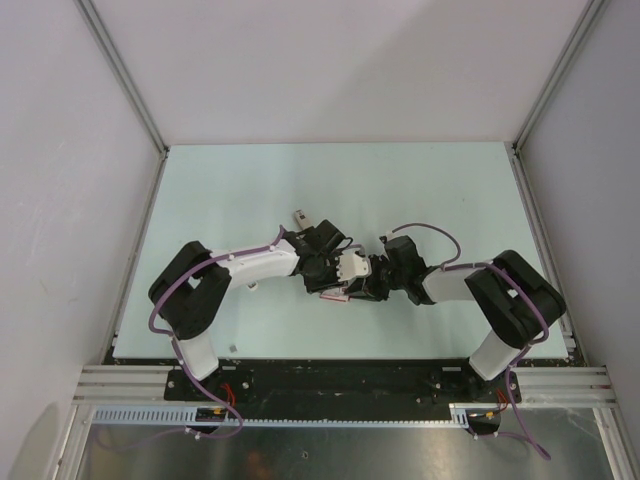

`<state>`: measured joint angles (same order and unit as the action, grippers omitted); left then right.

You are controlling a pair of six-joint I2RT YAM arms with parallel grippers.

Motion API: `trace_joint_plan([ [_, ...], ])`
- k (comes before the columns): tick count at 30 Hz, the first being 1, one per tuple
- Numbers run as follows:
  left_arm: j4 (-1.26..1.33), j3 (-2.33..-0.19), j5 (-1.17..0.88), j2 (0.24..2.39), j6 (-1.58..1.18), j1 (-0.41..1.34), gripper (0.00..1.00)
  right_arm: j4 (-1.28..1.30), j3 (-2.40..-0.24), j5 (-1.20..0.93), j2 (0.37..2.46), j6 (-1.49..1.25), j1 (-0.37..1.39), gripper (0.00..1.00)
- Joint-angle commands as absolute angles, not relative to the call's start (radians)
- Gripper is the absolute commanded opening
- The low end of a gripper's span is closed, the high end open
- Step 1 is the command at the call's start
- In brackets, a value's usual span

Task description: Unload the staples from the stapler

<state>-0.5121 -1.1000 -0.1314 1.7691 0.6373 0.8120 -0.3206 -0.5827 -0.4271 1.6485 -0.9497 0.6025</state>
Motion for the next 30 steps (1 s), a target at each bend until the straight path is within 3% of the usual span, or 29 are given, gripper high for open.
trace_joint_plan([
  [1, -0.487, -1.112, -0.157, 1.740, 0.649, 0.834, 0.43, -0.380, -0.611, -0.439, 1.664, -0.966, 0.619, 0.27],
  [8, -0.488, -1.117, -0.170, 1.735, 0.639, 0.842, 0.43, -0.418, -0.611, -0.439, 1.677, -0.989, 0.623, 0.29],
  [14, -0.495, -1.129, -0.146, 1.704, 0.614, 0.842, 0.45, -0.307, -0.611, -0.417, 1.612, -0.939, 0.616, 0.36],
  [20, -0.546, -1.176, -0.084, 1.586, 0.581, 0.787, 0.64, -0.140, -0.611, -0.386, 1.492, -0.863, 0.576, 0.51],
  [24, -0.599, -1.232, -0.071, 1.459, 0.554, 0.720, 0.95, -0.056, -0.611, -0.380, 1.421, -0.820, 0.537, 0.59],
  [28, -0.632, -1.245, -0.062, 1.316, 0.515, 0.649, 0.99, 0.062, -0.658, -0.331, 1.363, -0.759, 0.516, 0.66],
  [30, -0.638, -1.238, -0.064, 1.247, 0.476, 0.600, 0.99, 0.128, -0.720, -0.280, 1.352, -0.708, 0.530, 0.76],
])
